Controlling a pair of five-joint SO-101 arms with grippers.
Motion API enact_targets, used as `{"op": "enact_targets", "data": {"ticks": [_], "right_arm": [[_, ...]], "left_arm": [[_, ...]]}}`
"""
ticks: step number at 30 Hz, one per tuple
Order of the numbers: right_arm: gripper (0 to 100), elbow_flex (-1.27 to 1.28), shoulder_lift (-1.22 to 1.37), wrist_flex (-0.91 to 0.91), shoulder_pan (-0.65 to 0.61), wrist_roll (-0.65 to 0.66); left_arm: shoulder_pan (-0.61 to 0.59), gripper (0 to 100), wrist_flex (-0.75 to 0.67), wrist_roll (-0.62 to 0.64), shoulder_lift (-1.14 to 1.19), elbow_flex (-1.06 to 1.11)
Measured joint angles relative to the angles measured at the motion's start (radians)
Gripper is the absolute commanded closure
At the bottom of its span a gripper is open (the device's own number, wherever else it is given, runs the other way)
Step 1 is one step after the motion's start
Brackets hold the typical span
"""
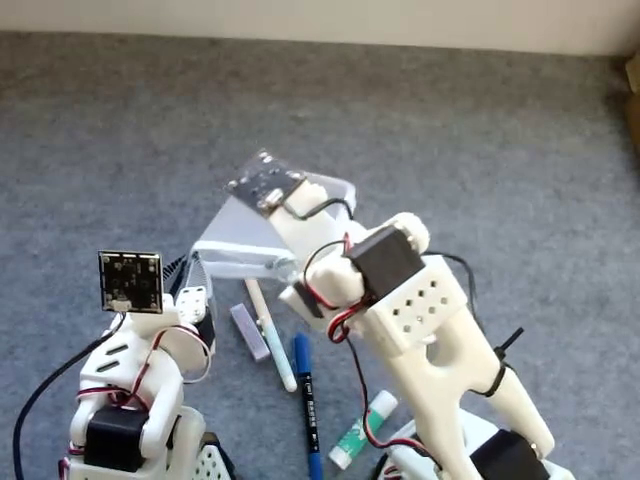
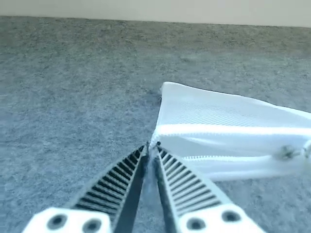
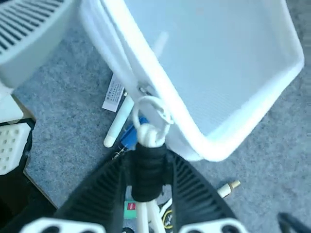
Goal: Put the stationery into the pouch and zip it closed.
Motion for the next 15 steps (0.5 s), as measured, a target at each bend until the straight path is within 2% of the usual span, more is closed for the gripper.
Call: {"op": "enact_targets", "data": {"ticks": [15], "right_arm": [[99.3, 0.000, 0.000, 0.005, 0.186, 0.002]], "left_arm": [[0.002, 99, -0.005, 0.000, 0.000, 0.000]]}}
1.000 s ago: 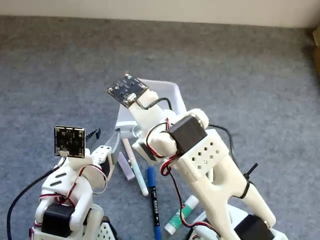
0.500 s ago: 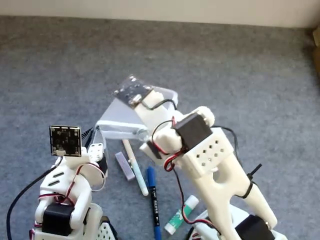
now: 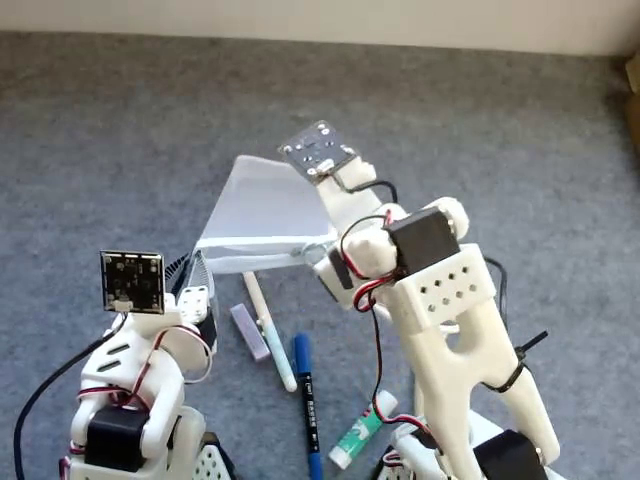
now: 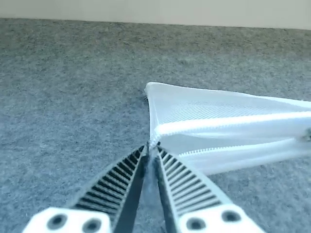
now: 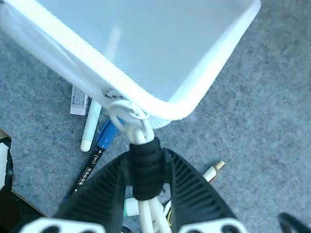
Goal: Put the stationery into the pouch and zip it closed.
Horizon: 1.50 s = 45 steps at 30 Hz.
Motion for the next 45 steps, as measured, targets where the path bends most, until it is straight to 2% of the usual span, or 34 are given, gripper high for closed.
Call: {"op": "enact_targets", "data": {"ticks": [7, 14, 21, 33, 45], "right_arm": [[99.3, 0.000, 0.000, 0.002, 0.038, 0.002], [99.3, 0.002, -0.071, 0.008, 0.043, 0.000], [99.3, 0.014, -0.216, 0.048, -0.020, 0.000], [99.3, 0.170, -0.236, 0.044, -0.169, 0.000], [99.3, 0.163, -0.236, 0.054, -0.181, 0.000]], "left_arm": [[0.000, 97, -0.002, 0.000, 0.000, 0.000], [-0.005, 73, -0.002, 0.000, 0.000, 0.003], [-0.015, 73, -0.003, -0.002, 0.002, 0.060], [0.026, 73, -0.017, -0.003, 0.002, 0.063], [0.038, 74, -0.078, -0.052, 0.008, 0.126]]}}
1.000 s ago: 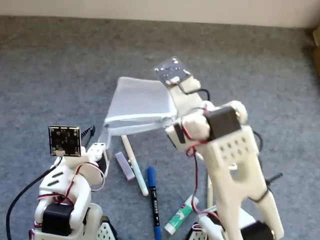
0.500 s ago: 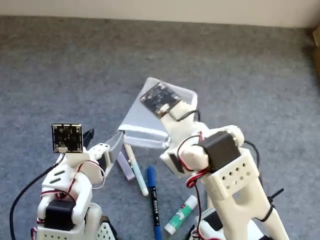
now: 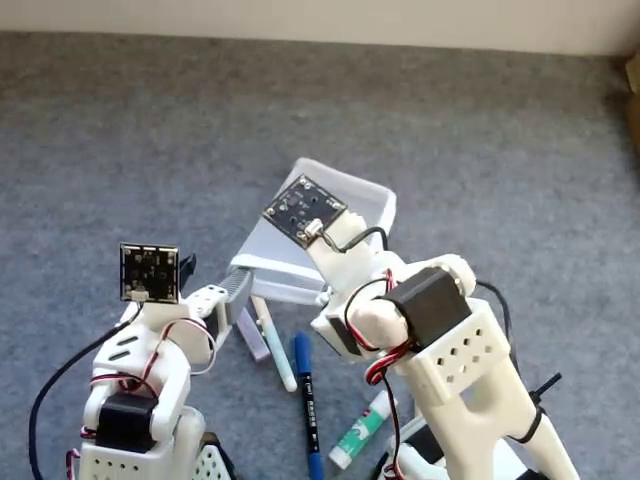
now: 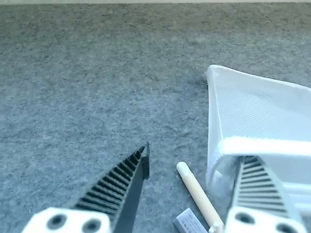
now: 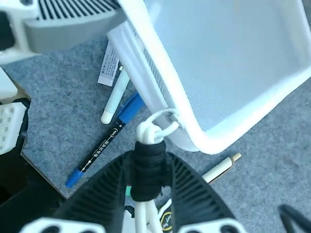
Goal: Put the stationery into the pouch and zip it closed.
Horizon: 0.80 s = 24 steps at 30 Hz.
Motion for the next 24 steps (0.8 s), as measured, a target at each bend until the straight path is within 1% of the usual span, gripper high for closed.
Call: {"op": "enact_targets", "data": {"ticks": [7, 9, 11, 13, 15, 18, 20, 24], "right_arm": [[99.3, -0.028, 0.000, 0.002, -0.003, 0.000], [99.3, -0.028, 0.000, 0.002, -0.005, 0.000], [98.8, -0.028, 0.000, 0.002, -0.005, 0.000], [97.0, -0.028, 0.000, 0.002, -0.005, 0.000], [90.6, -0.028, 0.000, 0.003, -0.005, -0.005], [81.0, -0.028, 0.000, 0.003, 0.011, -0.072], [80.5, -0.028, 0.000, 0.003, 0.046, -0.098], [80.6, -0.028, 0.000, 0.003, 0.121, -0.110]], "left_arm": [[0.003, 92, 0.000, -0.009, 0.000, 0.008], [0.012, 96, 0.000, -0.038, -0.002, 0.008], [0.046, 99, 0.000, -0.083, -0.005, 0.008], [0.072, 99, 0.000, -0.100, -0.003, 0.006], [0.081, 99, 0.002, -0.106, -0.006, 0.006], [0.081, 99, 0.038, -0.110, 0.000, -0.043], [0.081, 99, 0.091, -0.112, 0.005, -0.098], [0.080, 99, 0.180, -0.115, 0.005, -0.199]]}}
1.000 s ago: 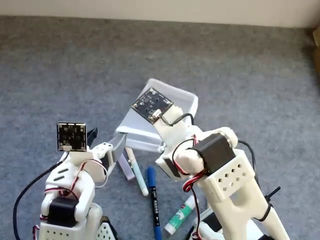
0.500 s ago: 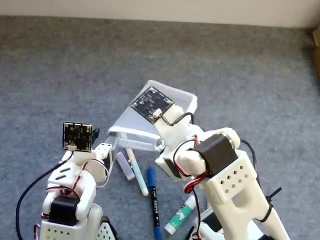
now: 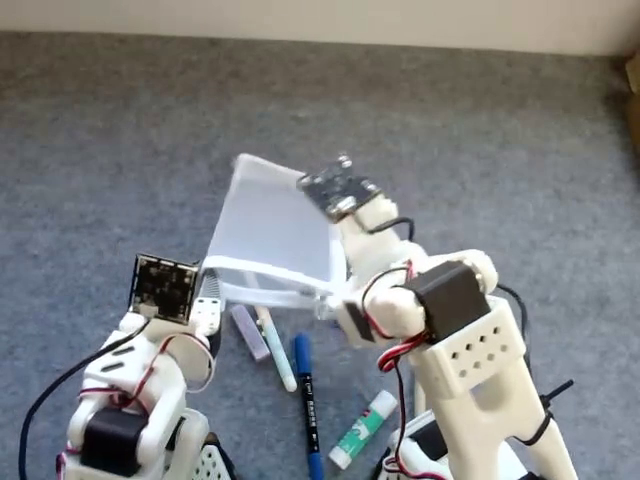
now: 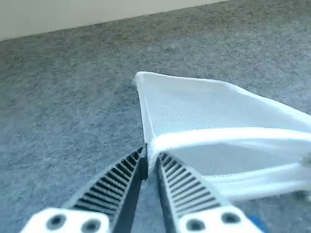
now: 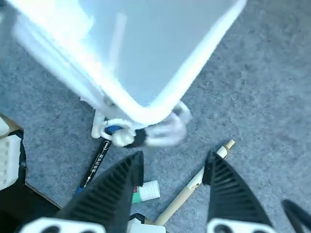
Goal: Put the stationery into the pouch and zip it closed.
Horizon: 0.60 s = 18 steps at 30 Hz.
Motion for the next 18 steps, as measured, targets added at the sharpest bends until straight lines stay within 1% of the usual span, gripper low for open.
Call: {"op": "enact_targets", "data": {"ticks": [7, 11, 15, 18], "right_arm": [[80.7, 0.000, 0.000, 0.000, 0.084, -0.003], [80.7, 0.000, 0.000, -0.025, 0.141, -0.003], [80.7, 0.000, 0.000, -0.034, 0.187, -0.003], [80.7, 0.000, 0.000, -0.035, 0.221, -0.003]], "left_arm": [[-0.006, 99, 0.057, -0.002, 0.000, -0.100], [-0.025, 99, 0.063, -0.035, 0.014, -0.157], [-0.110, 99, 0.072, -0.041, 0.178, -0.276], [-0.123, 99, 0.121, -0.041, 0.345, -0.384]]}}
